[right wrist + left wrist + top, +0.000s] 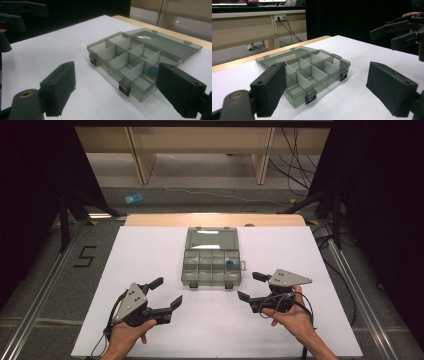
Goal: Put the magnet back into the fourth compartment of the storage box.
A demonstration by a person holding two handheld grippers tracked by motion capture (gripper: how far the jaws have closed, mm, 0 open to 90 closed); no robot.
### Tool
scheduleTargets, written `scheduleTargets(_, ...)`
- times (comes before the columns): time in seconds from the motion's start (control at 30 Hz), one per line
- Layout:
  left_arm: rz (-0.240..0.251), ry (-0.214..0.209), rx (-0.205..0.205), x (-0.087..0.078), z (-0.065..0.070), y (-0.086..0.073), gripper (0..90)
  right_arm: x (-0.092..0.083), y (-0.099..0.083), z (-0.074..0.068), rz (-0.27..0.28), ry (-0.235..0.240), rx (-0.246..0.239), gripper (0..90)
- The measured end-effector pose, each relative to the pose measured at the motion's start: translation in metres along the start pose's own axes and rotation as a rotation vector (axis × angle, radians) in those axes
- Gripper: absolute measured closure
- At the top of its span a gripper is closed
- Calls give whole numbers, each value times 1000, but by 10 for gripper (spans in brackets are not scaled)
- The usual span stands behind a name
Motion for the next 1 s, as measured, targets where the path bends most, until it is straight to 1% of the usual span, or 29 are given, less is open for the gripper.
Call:
scheduleTargets(0.07, 1, 0, 0, 0, 0, 0, 160, -1, -2, -1, -5, 4, 1, 172)
scheduleTargets(0.1, 1, 0, 0, 0, 0, 0, 160, 0, -2, -2, 5, 15, 10, 172)
scheduleTargets(0.13, 0, 0, 0, 0, 0, 0, 160, 0, -2, -2, 11, 7, -5, 172)
scheduleTargets(0.17, 0, 0, 0, 0, 0, 0, 160, 0, -3, -3, 5, 15, 8, 172)
scheduleTargets(0.2, 0, 0, 0, 0, 0, 0, 160, 0, -3, -4, 6, 15, 8, 172)
scheduleTargets(0.23, 0, 0, 0, 0, 0, 0, 160, -2, -3, -3, -4, 3, -6, 172)
scheduleTargets(0.27, 1, 0, 0, 0, 0, 0, 160, -1, -4, -5, 0, 15, 4, 172)
scheduleTargets(0.3, 1, 0, -1, 0, 1, 0, 160, -1, -4, -6, 2, 20, 4, 171)
scheduleTargets(0.33, 1, 0, 0, 0, 1, 0, 160, -3, -4, -4, 2, -2, -13, 169)
scheduleTargets(0.4, 0, 0, -1, 0, 1, 0, 160, -4, -5, -6, -2, 4, 3, 167)
scheduleTargets(0.43, 1, 0, 0, 0, 1, 0, 160, -3, -5, -7, 5, 11, 9, 165)
scheduleTargets(0.47, 1, -1, -1, 0, 1, 0, 160, -5, -6, -6, -3, 0, -2, 163)
scheduleTargets(0.5, 1, -1, 5, 0, 0, 0, 160, -6, -7, -6, -5, -1, 4, 163)
scheduleTargets(0.6, 1, -1, 4, 0, 1, 0, 160, -7, -9, -7, -5, -10, 3, 160)
scheduleTargets(0.63, 1, -2, 4, 0, 1, 0, 160, -8, -11, -8, -12, -8, 13, 160)
scheduleTargets(0.67, 1, -2, 4, 0, 1, 0, 160, -8, -12, -9, -16, -7, 13, 160)
scheduleTargets(0.7, 6, -8, -5, 0, 1, 0, 160, -8, -12, -8, -12, -14, 5, 160)
scheduleTargets(0.77, 7, -8, -7, 0, 1, 0, 160, -9, -14, -9, -14, -19, 14, 160)
scheduleTargets(0.8, 7, -8, -6, 0, 1, 0, 160, -10, -14, -10, -12, -19, 16, 160)
scheduleTargets(0.83, 0, -1, 5, 0, 0, 0, 160, -11, -14, -9, -11, -22, 8, 160)
scheduleTargets(0.87, 1, -1, 5, 0, 0, 0, 160, -12, -15, -11, -12, -15, 17, 160)
scheduleTargets(0.9, 1, -1, 5, 0, 0, 0, 160, -12, -15, -11, -4, -25, 10, 160)
scheduleTargets(0.93, 0, -1, 5, 0, 1, 0, 160, -13, -16, -13, -10, -13, 20, 160)
scheduleTargets(0.97, 0, -1, 5, 0, 1, 0, 160, -13, -16, -13, 1, -15, 9, 160)
scheduleTargets(1.0, 0, -1, 7, 0, 1, 0, 160, -14, -17, -15, -3, -8, 23, 159)
Point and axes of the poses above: each handheld gripper's, and its own axes: x roughly forward along the jaws, y roughly out of its top, z roughly to its right, the point moved 7 cm from there along x, roughly forward along the jaws, and after that the axes turned 9 degrees about y, right-handed, at the moved point
